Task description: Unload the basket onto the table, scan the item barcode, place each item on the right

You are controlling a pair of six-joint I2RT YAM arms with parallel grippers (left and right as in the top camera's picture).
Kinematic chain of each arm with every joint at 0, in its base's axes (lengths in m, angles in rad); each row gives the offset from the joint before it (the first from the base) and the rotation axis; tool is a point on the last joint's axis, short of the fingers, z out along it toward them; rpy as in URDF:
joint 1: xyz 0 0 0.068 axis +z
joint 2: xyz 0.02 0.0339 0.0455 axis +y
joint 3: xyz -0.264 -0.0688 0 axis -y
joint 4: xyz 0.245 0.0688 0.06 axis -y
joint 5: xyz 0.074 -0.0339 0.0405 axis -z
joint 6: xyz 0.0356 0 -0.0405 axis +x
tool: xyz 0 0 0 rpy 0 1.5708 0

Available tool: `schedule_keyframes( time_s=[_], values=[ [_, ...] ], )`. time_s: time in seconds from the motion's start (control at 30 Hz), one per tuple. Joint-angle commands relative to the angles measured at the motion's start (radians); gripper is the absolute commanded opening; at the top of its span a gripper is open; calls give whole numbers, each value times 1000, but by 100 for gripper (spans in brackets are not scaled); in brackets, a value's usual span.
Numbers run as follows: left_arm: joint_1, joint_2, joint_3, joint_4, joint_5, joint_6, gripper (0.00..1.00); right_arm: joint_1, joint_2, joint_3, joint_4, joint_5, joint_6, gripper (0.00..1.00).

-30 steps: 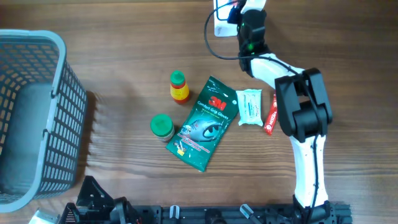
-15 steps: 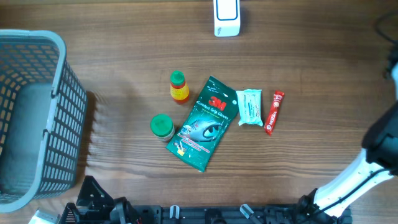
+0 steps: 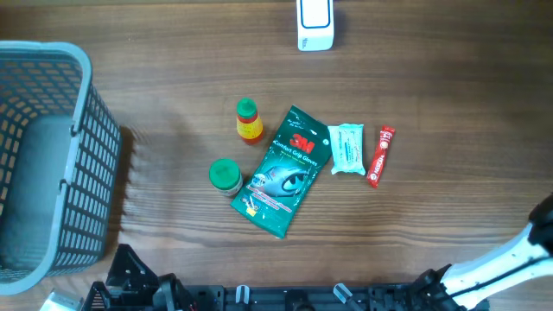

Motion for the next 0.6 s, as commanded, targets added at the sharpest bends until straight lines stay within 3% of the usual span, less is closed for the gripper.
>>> schedule_keyframes(
  time_s=[0.0,0.13,0.17,0.23,0.33,0.43,0.5,0.57],
  values=[
    [-5,-8,0,3,2,-1,100,58,-211,5,20,-460,37,100],
    [-5,-8,0,3,2,-1,100,332,-312,5,-115,-474,-13,100],
    [-4,-8,0,3,2,-1,100,478,-306,5,-238,-422,-129,100],
    [-4,-8,0,3,2,-1,100,600,-301,5,-328,-284,-143,100],
    [-4,-8,0,3,2,-1,100,937,-279,5,-488,252,-161,100],
    [-4,-8,0,3,2,-1,100,1139,-217,5,-555,637,-158,100],
    [-4,-8,0,3,2,-1,100,1235,-146,4,-586,713,-159,99],
    [-5,-8,0,3,2,-1,100,1270,-80,4,-602,750,-158,90]
  ],
)
